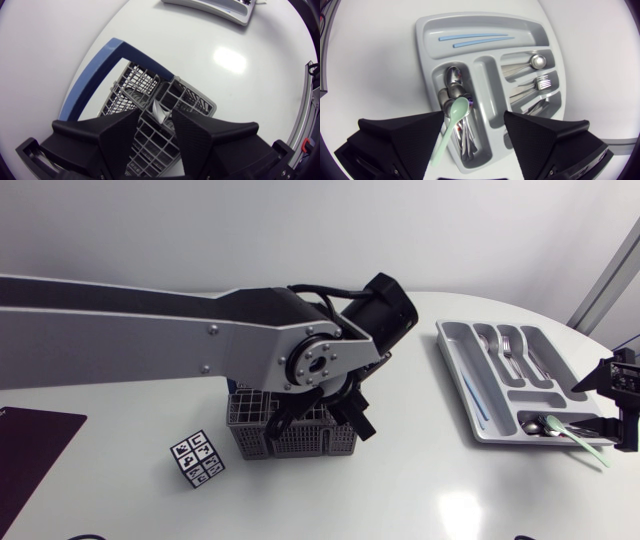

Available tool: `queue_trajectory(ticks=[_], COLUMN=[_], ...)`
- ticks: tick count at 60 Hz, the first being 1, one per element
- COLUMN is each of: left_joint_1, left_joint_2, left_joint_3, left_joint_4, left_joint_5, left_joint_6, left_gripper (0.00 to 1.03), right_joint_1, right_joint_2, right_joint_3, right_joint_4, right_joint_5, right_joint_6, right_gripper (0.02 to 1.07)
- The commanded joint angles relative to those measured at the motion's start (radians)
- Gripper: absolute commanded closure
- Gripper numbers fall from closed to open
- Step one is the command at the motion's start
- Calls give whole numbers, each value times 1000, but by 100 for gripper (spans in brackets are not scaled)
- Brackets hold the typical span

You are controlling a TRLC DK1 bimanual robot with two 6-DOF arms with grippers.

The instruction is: Transfer all utensils from the basket to the drawer tray.

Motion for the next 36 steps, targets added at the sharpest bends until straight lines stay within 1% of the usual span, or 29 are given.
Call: queue_trajectory(ticks=[1, 4, 12, 20, 22, 24, 31, 36], left_joint_1=[2, 0, 0, -1, -1, -1, 0, 0], left_joint_2=[-31, -31, -31, -28, -27, -27, -30, -28], left_joint_3=[-24, -21, -21, -19, -19, -21, -24, -25], left_joint_4=[-8, -8, -8, -8, -8, -8, -8, -8], left_joint_5=[6, 6, 6, 6, 6, 6, 6, 6], left_joint_6=[-10, -10, -8, -8, -8, -8, -5, -5], left_gripper=[56, 56, 56, 56, 56, 56, 56, 56], right_joint_1=[-18, -21, -24, -19, -19, -24, -64, -96], right_joint_2=[11, 31, 46, 54, 60, 64, 67, 77], right_joint_3=[21, 17, 15, 46, 59, 67, 58, 33], right_joint_4=[-9, 8, -9, -50, -78, -117, -177, -176], right_joint_5=[-14, -2, 24, 35, 38, 38, 38, 42], right_joint_6=[17, 17, 22, 114, 140, 142, 142, 146], right_gripper=[6, 6, 6, 6, 6, 6, 6, 6])
